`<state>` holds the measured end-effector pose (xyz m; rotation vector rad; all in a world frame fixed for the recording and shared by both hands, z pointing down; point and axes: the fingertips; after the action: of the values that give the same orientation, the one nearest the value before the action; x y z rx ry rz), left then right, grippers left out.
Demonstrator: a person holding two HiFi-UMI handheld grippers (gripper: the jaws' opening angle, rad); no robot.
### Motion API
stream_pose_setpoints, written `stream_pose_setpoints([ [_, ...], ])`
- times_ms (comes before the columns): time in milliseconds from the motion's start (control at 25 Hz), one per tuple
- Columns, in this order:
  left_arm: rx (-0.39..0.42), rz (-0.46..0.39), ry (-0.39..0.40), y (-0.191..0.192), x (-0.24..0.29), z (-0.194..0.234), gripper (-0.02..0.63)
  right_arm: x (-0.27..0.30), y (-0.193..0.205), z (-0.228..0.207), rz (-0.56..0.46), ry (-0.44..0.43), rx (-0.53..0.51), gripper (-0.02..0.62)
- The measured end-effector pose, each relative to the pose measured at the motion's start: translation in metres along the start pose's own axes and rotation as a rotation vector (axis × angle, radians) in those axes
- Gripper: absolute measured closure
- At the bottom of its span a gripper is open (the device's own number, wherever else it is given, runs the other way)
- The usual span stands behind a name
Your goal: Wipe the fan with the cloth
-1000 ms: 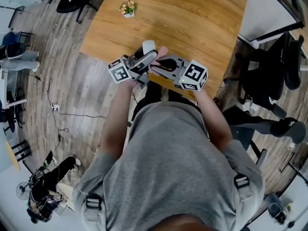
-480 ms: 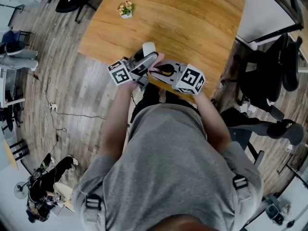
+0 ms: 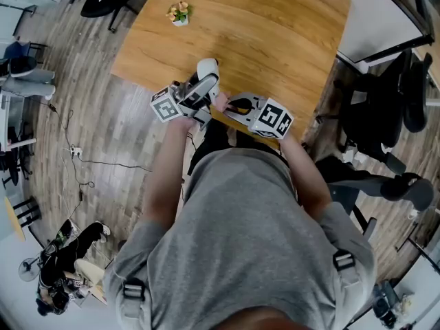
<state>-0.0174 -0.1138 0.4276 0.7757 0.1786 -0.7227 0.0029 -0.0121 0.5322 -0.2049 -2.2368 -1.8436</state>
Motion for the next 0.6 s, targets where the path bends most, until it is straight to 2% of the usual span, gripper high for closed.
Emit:
stream_pose_setpoints([
  [80, -0.015, -0.002, 0.038, 0.004, 0.002, -0.008, 0.216, -0.006, 0.002, -0.008, 0.008, 0.026, -0.012, 0.558],
  [200, -0.019, 0.038, 0.055, 0.012, 0.003, -0.014, 0.216, -0.009, -0.002, -0.017, 0.008, 0.056, -0.034, 0.558],
  [360, -0.01, 0.081, 0.051, 0.022, 0.003, -0.018, 0.216, -0.007, -0.012, -0.025, 0.003, 0.078, -0.058, 0.558],
  [600, -0.017, 0.089, 0.05, 0.03, -0.003, -0.019, 0.216, -0.005, -0.017, -0.028, -0.009, 0.102, -0.067, 0.558],
])
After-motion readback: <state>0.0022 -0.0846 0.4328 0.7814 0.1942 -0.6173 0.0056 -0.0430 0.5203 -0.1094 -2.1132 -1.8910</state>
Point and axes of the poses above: the fingertips, and each gripper's own axes: x forward along the fingers, z to its left, y out of its underside, and after that the axes turned 4 degrees about y, right-handed
